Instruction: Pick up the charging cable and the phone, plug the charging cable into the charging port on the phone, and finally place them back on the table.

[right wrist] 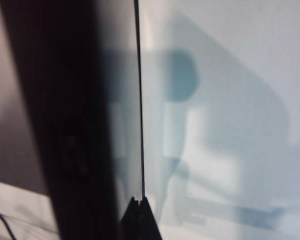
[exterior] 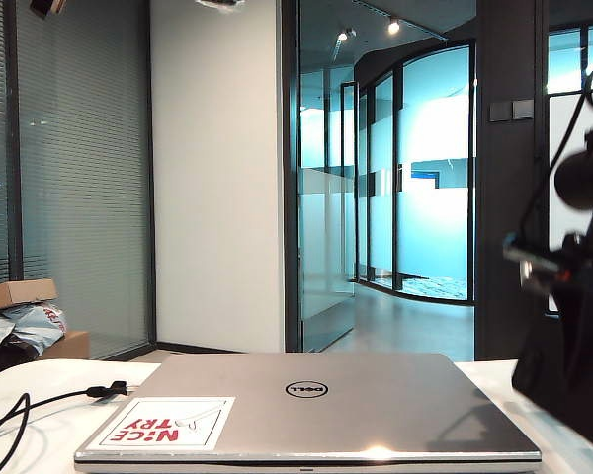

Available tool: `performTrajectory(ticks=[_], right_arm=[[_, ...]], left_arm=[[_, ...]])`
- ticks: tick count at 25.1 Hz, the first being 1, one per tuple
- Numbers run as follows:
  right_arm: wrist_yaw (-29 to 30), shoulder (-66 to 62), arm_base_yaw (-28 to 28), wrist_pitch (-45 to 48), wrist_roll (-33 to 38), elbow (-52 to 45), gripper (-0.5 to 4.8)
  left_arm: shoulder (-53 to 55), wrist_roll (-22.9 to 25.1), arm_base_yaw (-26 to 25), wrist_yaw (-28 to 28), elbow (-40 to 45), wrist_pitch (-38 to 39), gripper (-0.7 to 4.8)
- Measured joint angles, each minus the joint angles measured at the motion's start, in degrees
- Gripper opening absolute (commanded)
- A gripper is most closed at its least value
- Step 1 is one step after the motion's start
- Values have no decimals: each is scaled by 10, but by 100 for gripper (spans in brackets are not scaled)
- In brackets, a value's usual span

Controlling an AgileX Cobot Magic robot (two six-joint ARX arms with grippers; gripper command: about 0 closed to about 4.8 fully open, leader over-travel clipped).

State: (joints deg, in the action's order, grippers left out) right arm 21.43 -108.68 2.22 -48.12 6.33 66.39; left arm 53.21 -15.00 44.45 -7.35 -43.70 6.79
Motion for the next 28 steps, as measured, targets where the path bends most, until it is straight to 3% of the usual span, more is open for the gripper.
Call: performTrajectory(ticks=[1,3,5,10,13,17,22,28], right_arm=[[0,-8,0,0,0,0,23],[1,-21,0,2,-4,1,151],[0,-31,0,11,-4,2,210],[-28,-33,0,18,-3,1,221],[-97,-9,0,7,-3,2,221],[-131,62,0,4,-3,2,196],[-131,150,2,-18,-1,1,-2],[-158,275,5,-58,-2,-4,-6]], left_arm=[[0,0,0,0,0,0,-6],[0,0,0,0,0,0,-6],[0,0,0,0,0,0,-6],[0,0,0,0,0,0,-6],[0,0,0,0,0,0,-6],[0,16,-2,0,0,0,-6],[-2,35,-4,0,0,2,-6],[-18,36,-4,0,0,9,-6]])
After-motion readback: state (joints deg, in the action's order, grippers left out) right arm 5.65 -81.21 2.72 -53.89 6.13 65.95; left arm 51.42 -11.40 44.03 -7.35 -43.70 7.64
